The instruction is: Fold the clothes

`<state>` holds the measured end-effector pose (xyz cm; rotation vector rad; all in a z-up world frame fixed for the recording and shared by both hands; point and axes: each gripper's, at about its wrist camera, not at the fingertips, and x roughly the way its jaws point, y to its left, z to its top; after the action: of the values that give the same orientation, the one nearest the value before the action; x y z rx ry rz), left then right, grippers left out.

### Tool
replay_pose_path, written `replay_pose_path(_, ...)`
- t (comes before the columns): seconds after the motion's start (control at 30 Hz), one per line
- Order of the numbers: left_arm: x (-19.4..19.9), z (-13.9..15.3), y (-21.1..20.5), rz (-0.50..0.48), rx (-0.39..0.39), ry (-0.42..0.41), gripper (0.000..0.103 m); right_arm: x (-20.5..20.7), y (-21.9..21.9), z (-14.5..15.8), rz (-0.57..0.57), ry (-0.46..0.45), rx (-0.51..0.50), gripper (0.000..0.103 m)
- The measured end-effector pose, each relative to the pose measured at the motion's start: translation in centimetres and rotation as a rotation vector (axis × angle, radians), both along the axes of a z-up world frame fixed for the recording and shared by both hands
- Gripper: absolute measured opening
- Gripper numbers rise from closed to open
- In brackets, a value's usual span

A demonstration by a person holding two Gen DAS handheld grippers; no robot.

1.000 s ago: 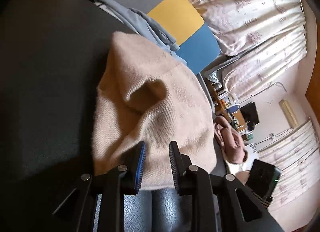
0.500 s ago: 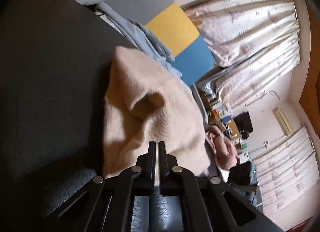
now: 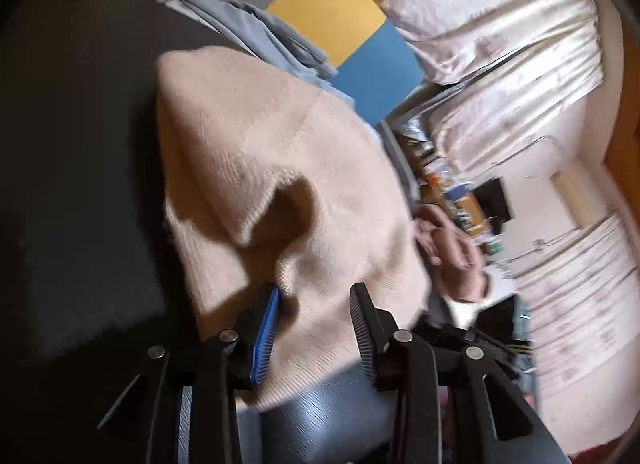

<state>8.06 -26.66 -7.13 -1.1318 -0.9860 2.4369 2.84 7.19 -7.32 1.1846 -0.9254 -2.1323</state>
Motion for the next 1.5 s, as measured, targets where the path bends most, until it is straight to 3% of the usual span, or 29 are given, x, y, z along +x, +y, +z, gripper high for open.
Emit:
replay_pose_path(0.07,-0.4,0.2,0.0,0.049,-0.032,0.001,0.036,-0.1,-0.1,0.0,0.001,0.01,-0.009,0.007)
replay_pose_path(0.13,-1.0,0.0,0.1,0.031,-0.009,-0.016,0.031,-0.3,-0.3,0.2,0.01,0.033,-0.01,0.007)
replay_pose_path(0.17,-1.1,-0.2,0.3,0.006,0.019,-0.018,0.024,-0.3,-0.4,0.4,0.013,0.036,-0.015,0.007)
replay_pose_path(0.2,-1.1,-0.5,0.5,-0.007,0.036,-0.028,0.007,-0.4,-0.4,0.5,0.013,0.038,-0.019,0.007)
replay_pose_path(0.23,-0.9,-0.6,0.6,-0.011,0.044,-0.03,0.003,-0.5,-0.4,0.4,0.008,0.033,-0.02,0.007)
replay_pose_path(0.33,2.1,0.4,-0.7,0.063,0.09,0.068,0.003,-0.5,0.4,0.7,-0.025,0.039,-0.034,0.007)
replay_pose_path(0.43,4.6,0.8,-2.1,0.14,0.093,0.105,0.003,-0.2,1.3,1.2,-0.046,0.082,-0.044,0.007)
replay_pose_path(0.53,5.1,0.4,-1.3,0.11,0.084,0.094,0.003,-0.3,1.0,0.4,-0.041,0.062,-0.018,0.007)
replay_pose_path(0.6,5.0,0.2,0.2,0.076,0.024,0.091,0.003,-0.5,1.5,-0.2,-0.069,0.031,-0.052,0.007)
replay_pose_path(0.7,4.3,-1.8,2.1,0.065,-0.087,0.016,0.003,-0.5,3.0,-0.6,-0.093,0.009,-0.112,0.006)
replay_pose_path(0.8,4.2,-2.3,2.2,0.109,-0.028,0.007,0.003,0.1,3.8,-0.1,-0.07,-0.016,-0.234,0.003)
replay_pose_path(0.9,3.7,-2.0,2.6,0.099,-0.068,0.016,0.003,0.5,4.2,1.8,-0.047,0.079,-0.101,0.0)
replay_pose_path(0.97,3.9,-1.9,2.7,0.092,-0.075,0.02,0.003,-0.2,5.0,0.7,-0.058,0.027,-0.051,0.0)
replay_pose_path(1.0,4.2,-1.7,2.9,0.088,-0.086,0.03,0.003,-0.3,5.1,0.0,-0.035,0.0,-0.096,0.001)
replay_pose_path(1.1,5.2,-1.4,2.6,0.099,-0.081,0.051,0.003,-0.4,3.5,0.2,0.063,-0.011,-0.109,0.006)
replay_pose_path(1.17,5.3,-1.9,2.0,0.114,-0.048,0.037,0.003,-0.6,2.3,0.1,0.093,-0.016,-0.099,0.03)
replay_pose_path(1.2,5.2,-2.1,1.9,0.119,-0.031,0.029,0.003,-0.8,2.0,-0.4,0.086,-0.039,-0.109,0.047)
replay_pose_path(1.23,5.0,-2.1,2.0,0.121,-0.023,0.027,0.003,-1.1,1.8,-0.8,0.077,-0.059,-0.126,0.048)
replay_pose_path(1.33,4.4,-1.9,2.7,0.114,-0.054,0.031,0.003,-2.3,1.2,-2.2,0.032,-0.102,-0.148,0.045)
replay_pose_path(1.37,4.3,-1.8,3.0,0.11,-0.07,0.031,0.003,-2.7,1.1,-2.6,0.023,-0.114,-0.151,0.038)
replay_pose_path(1.4,4.2,-1.8,3.2,0.109,-0.089,0.03,0.003,-2.9,1.1,-2.6,0.024,-0.11,-0.166,0.013)
replay_pose_path(1.5,4.3,-1.6,3.6,0.104,-0.168,0.034,0.006,-2.5,1.2,-1.0,0.038,-0.045,-0.15,0.012)
